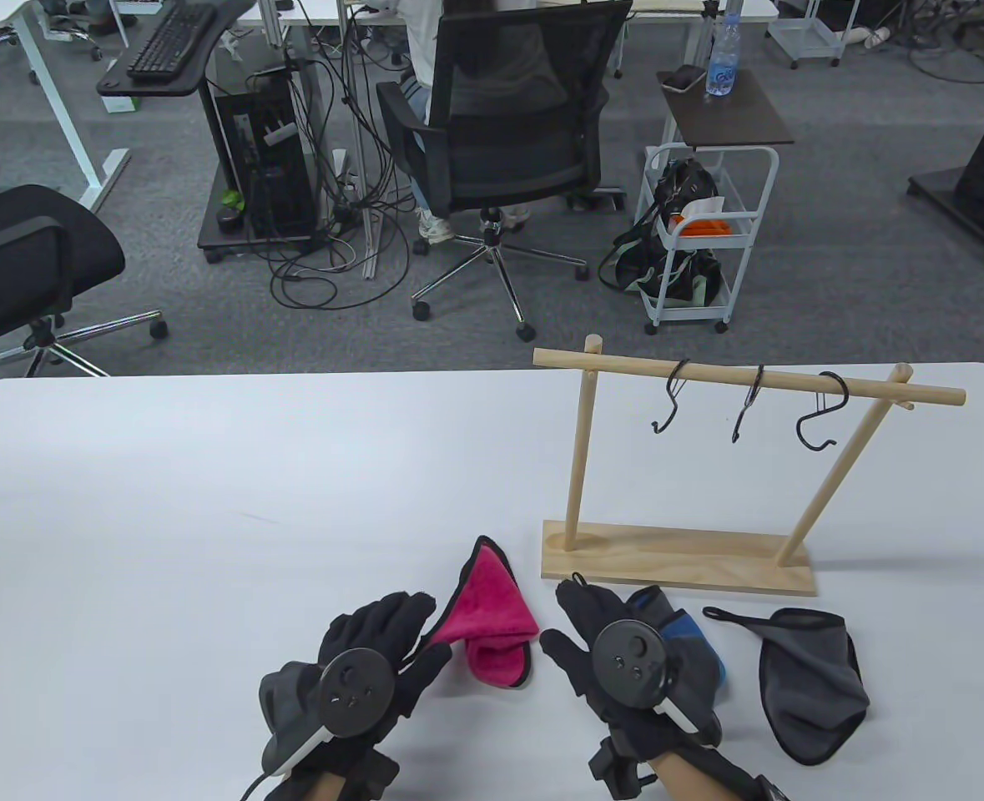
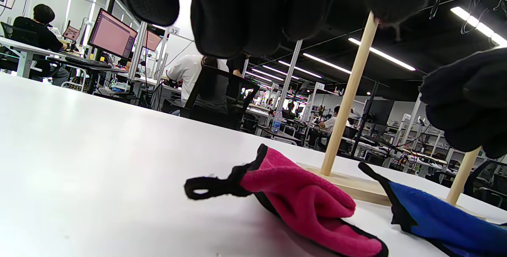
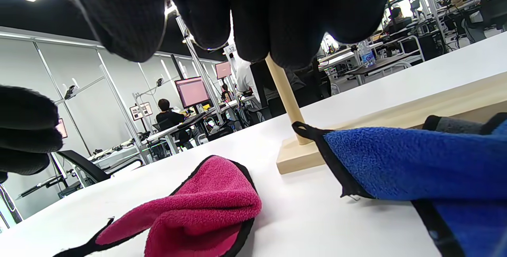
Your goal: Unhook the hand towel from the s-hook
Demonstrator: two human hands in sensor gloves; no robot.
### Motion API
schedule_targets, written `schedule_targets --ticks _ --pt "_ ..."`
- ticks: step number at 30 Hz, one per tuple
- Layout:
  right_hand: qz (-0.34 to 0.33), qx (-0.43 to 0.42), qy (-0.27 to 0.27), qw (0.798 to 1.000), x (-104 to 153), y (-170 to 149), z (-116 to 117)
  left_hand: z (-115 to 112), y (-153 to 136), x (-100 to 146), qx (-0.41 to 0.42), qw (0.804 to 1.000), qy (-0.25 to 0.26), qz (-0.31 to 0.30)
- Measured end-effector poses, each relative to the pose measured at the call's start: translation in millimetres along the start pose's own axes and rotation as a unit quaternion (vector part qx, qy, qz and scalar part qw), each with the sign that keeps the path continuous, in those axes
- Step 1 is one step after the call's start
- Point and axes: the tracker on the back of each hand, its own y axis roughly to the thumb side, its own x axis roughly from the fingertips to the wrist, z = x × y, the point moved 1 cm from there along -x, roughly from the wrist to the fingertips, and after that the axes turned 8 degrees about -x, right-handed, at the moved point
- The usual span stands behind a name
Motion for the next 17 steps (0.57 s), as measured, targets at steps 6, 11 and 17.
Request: schedule_targets --ticks 6,11,17 --pt "-0.003 0.003 0.002 1.000 0.9 1.3 1.1 -0.3 0.4 -0.1 0.000 1.000 0.000 0.000" --pt "-0.004 0.004 0.004 1.000 1.5 1.8 1.8 -0.2 0.5 -0.3 0.001 1.000 0.001 -0.002" --pt "-0.007 0.005 0.005 1.000 2.1 2.4 2.4 -0.8 1.5 -0.2 0.000 1.000 0.000 -0.002"
